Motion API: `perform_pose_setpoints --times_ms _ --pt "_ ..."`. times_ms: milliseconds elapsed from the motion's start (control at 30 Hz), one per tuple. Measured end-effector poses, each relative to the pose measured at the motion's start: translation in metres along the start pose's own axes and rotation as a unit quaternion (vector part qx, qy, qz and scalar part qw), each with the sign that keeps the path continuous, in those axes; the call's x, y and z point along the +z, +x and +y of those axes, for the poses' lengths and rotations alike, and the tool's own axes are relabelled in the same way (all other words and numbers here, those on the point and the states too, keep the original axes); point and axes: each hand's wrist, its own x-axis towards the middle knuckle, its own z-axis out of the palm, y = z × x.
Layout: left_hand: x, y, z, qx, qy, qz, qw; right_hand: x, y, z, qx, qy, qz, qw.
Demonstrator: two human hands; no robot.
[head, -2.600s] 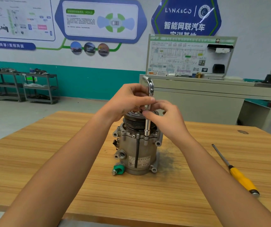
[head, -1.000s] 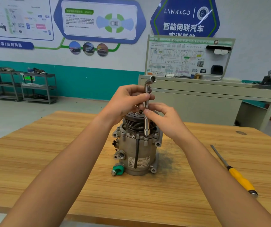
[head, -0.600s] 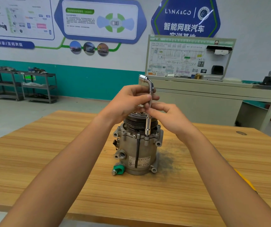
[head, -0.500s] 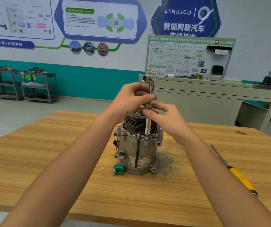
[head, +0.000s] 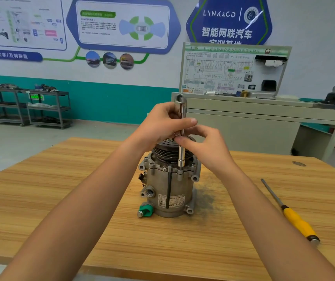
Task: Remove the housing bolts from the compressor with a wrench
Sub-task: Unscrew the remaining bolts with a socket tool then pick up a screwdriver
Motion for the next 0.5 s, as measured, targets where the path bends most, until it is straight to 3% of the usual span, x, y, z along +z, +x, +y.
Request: perform_pose_setpoints --times_ms 67,233,333,500 --pt "0.0 0.0 0.0 -0.014 -0.011 -0.005 1.0 0.003 0.0 0.0 -0.018 0.003 0.008 1.0" --pt "-0.014 -0.003 0.002 -0.028 -0.078 -0.123 0.989 -0.003 0.004 0.0 -0.001 0.032 -0.042 0.999" --pt "-0.012 -0.003 0.002 -0.028 -0.081 -0.085 0.993 -0.004 0.003 0.001 0.007 0.042 -0.071 0.997" --pt "0.0 0.0 0.0 -0.011 -0.063 -0.025 0.998 0.008 0.0 0.007 -0.022 0.035 0.037 0.998"
